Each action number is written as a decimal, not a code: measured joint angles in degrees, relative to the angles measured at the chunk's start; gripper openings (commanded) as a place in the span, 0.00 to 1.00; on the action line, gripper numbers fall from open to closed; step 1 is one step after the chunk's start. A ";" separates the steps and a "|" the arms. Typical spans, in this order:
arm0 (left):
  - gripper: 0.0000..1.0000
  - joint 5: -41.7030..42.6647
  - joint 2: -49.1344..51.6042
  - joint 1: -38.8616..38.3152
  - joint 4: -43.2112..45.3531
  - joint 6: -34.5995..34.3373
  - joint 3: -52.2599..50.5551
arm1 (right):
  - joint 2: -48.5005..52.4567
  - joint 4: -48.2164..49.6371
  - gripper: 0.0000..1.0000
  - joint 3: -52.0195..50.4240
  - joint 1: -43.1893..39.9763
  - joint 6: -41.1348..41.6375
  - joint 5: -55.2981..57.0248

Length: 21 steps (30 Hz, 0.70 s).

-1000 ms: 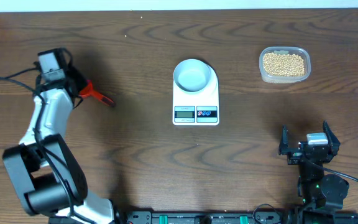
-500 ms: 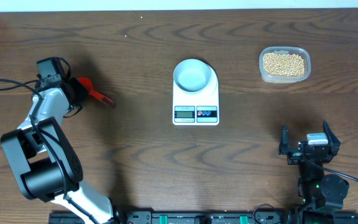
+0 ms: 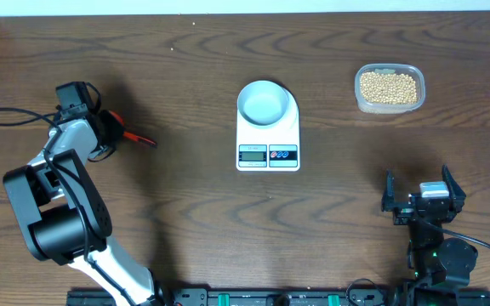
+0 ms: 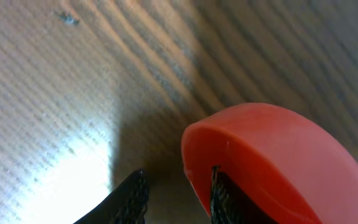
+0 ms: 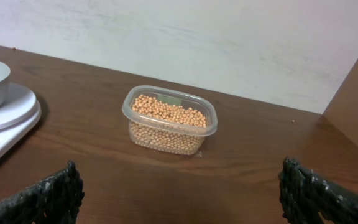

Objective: Scoop item into bowl and weigh 50g on scale
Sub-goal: 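Lower the left gripper over the red scoop and close on its rim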

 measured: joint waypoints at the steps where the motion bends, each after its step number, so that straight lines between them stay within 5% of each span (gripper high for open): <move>1: 0.35 0.02 0.02 0.00 0.28 -0.04 0.00 | 0.00 0.00 0.99 0.00 0.02 0.00 0.00; 21: 0.44 11.47 0.44 0.00 4.90 -0.17 0.00 | 0.00 0.02 0.99 0.00 0.02 0.00 0.00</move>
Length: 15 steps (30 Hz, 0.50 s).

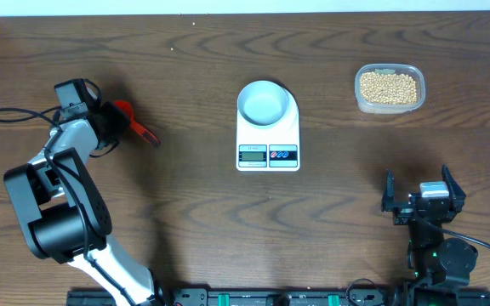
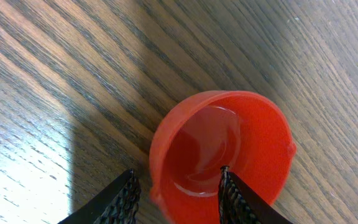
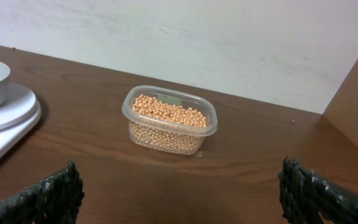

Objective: Scoop item into bowl and weigh 50g on scale
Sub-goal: 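Lower the left gripper over the red scoop and close on its rim, then lift the red scoop with the left gripper toward the scale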

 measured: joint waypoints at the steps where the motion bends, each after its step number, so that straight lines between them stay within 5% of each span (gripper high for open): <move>1: 0.43 0.15 0.00 0.00 0.00 0.00 0.00 | 0.00 -0.02 0.99 0.00 0.00 0.00 0.00; 15: 0.27 -2.60 0.33 -0.04 1.22 0.20 0.00 | 0.00 -0.02 0.99 0.00 0.00 0.00 0.00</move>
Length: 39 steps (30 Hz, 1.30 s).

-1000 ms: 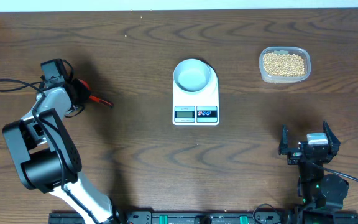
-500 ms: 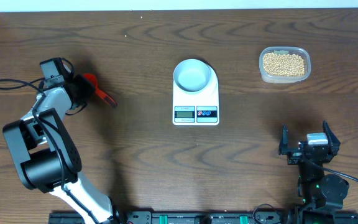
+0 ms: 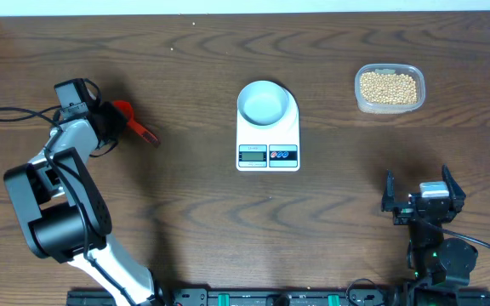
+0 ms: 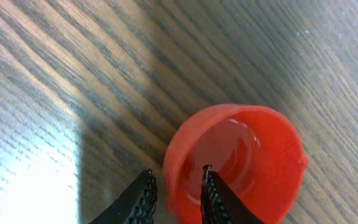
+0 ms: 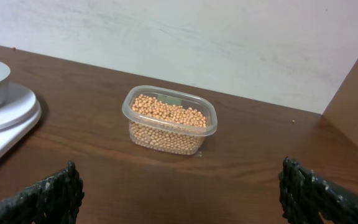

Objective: Scoop item into bowl and weigh 50g on scale
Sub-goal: 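Lift the red scoop with the left gripper toward the scale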

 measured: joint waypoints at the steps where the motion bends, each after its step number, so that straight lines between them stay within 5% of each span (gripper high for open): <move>1: 0.24 -0.09 0.31 0.00 0.26 -0.02 0.00 | 0.00 0.02 0.99 0.00 0.00 0.00 0.00; 4: 0.19 -0.17 1.38 0.00 1.31 -0.20 0.17 | 0.00 0.00 0.99 0.00 0.00 0.00 0.00; 6: 0.08 -0.28 1.70 0.00 1.77 -0.24 0.24 | 0.00 0.00 0.99 0.00 0.00 0.00 0.00; 16: 0.08 -0.04 -1.03 -0.02 -3.37 -0.24 -0.02 | 0.00 0.00 0.99 0.00 0.00 0.00 0.00; 31: 0.07 6.43 -41.20 -6.91 -28.52 -6.73 -0.09 | 0.02 0.00 0.99 0.00 0.00 0.00 0.00; 39: 0.07 6.60 -50.73 -13.07 -35.28 -10.49 -0.09 | 0.00 0.00 0.99 0.00 0.00 0.00 0.00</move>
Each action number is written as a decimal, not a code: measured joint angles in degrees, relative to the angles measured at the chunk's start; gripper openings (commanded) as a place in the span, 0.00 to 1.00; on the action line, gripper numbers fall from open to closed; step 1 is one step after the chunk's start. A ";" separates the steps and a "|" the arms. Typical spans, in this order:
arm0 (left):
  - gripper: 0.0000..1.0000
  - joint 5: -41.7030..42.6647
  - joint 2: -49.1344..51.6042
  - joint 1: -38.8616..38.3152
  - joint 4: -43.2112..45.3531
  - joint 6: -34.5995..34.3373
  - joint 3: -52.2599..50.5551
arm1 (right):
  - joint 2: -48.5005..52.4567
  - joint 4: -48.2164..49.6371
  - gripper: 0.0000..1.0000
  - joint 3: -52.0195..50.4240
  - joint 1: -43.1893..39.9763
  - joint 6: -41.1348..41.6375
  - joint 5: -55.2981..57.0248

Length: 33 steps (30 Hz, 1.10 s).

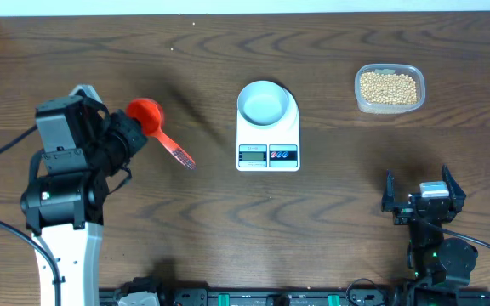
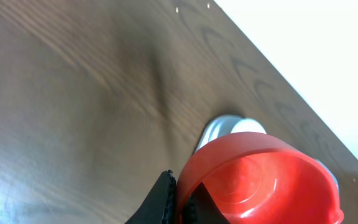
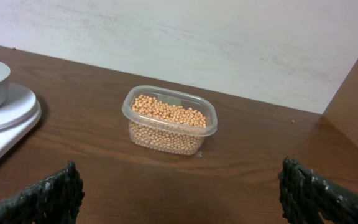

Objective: Scoop item into bowl and weigh 50g on scale
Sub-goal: 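Lift the red scoop with the left gripper toward the scale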

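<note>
My left gripper (image 1: pixel 128 129) is shut on the rim of a red scoop (image 1: pixel 145 111), holding it above the table left of the scale; the handle points down-right. In the left wrist view the scoop's empty cup (image 2: pixel 260 180) fills the lower right, and the gripper (image 2: pixel 180 200) pinches its wall. A white bowl (image 1: pixel 264 102) sits empty on the white scale (image 1: pixel 268 154). A clear tub of beans (image 1: pixel 389 87) stands at the back right, also facing the right wrist as the tub (image 3: pixel 171 120). My right gripper (image 3: pixel 179 199) rests open near the front edge.
The white bowl (image 2: pixel 229 127) peeks out behind the scoop in the left wrist view. The scale's platform (image 3: pixel 5 118) shows at the left of the right wrist view. A pale wall runs behind the table's far edge.
My left gripper has shut fully on the scoop's rim. It now holds the scoop raised off the table and further right, nearer the scale. The right arm is unchanged.
First my left gripper was low at the far left with the scoop tipped under it. Then the cup faced up with the open fingers astride its rim, then the fingers stood closer together. Now the scoop is gripped and lifted toward the scale.
</note>
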 measured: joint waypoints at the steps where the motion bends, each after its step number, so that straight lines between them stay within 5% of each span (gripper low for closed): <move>1: 0.07 0.02 -0.22 -0.42 -0.57 -0.28 0.00 | 0.00 0.00 0.99 0.00 0.00 0.00 0.00; 22: 0.07 4.26 -0.42 -11.28 -0.57 -3.17 0.00 | 0.02 0.50 0.99 0.00 -0.02 -1.77 -1.27; 33: 0.07 4.28 -0.39 -11.28 -0.37 -3.34 0.00 | 0.00 6.91 0.99 0.00 0.00 4.50 -29.77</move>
